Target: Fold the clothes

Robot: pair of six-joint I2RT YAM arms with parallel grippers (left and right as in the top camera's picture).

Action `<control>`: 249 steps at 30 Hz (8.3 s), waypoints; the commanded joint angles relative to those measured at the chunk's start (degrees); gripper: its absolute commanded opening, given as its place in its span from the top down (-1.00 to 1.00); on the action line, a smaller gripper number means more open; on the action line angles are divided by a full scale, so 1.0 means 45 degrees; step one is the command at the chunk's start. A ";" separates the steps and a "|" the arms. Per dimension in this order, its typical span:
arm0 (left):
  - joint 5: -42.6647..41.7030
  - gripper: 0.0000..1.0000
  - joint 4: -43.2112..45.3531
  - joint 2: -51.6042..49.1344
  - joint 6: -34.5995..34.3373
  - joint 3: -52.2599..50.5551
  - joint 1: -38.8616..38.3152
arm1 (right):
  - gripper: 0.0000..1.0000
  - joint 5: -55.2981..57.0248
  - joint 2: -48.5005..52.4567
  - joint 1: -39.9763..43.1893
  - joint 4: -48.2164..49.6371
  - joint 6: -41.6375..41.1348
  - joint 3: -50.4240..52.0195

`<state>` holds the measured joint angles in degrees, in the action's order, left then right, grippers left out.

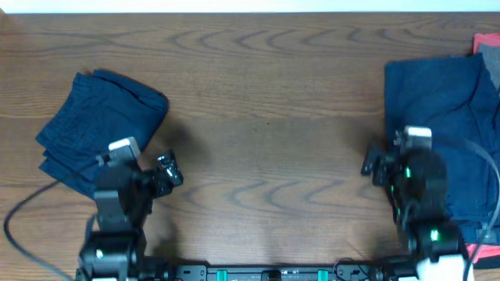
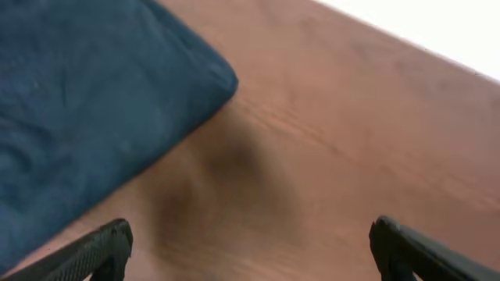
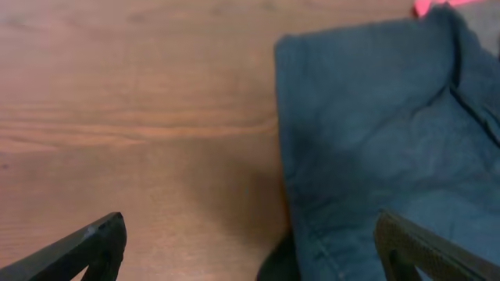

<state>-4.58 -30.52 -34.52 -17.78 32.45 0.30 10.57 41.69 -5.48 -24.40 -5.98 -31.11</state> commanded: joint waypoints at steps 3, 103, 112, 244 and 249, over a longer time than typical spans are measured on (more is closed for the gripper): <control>-0.0233 -0.96 -0.1846 -0.2414 0.0029 0.2327 -0.0034 | -0.98 0.0321 0.4031 0.0733 -0.1666 0.0748 -0.3487; -0.4561 -0.96 -0.0539 -0.8369 -0.4279 0.2327 -0.3764 | -0.99 0.1501 0.7543 0.0520 -0.4653 -0.2963 -0.6154; -0.4561 -0.96 0.3070 -1.1744 -0.7223 0.2327 -0.6868 | -0.99 0.1506 0.7543 0.1486 -0.5362 -0.2953 -0.6154; 0.2982 0.88 -0.6067 -0.5882 -1.3857 0.1982 -0.8568 | -0.93 -0.6931 0.8480 0.0389 -0.6178 -0.5731 -0.2463; 0.2929 0.88 -0.6125 -0.5882 -1.3857 0.1982 -0.8568 | -0.91 -0.6105 0.8480 0.0389 -0.2769 -0.6761 -0.0554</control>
<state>6.46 -57.65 -61.01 -80.90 41.63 -38.61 -18.90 79.79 -3.38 -41.08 -31.35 -36.47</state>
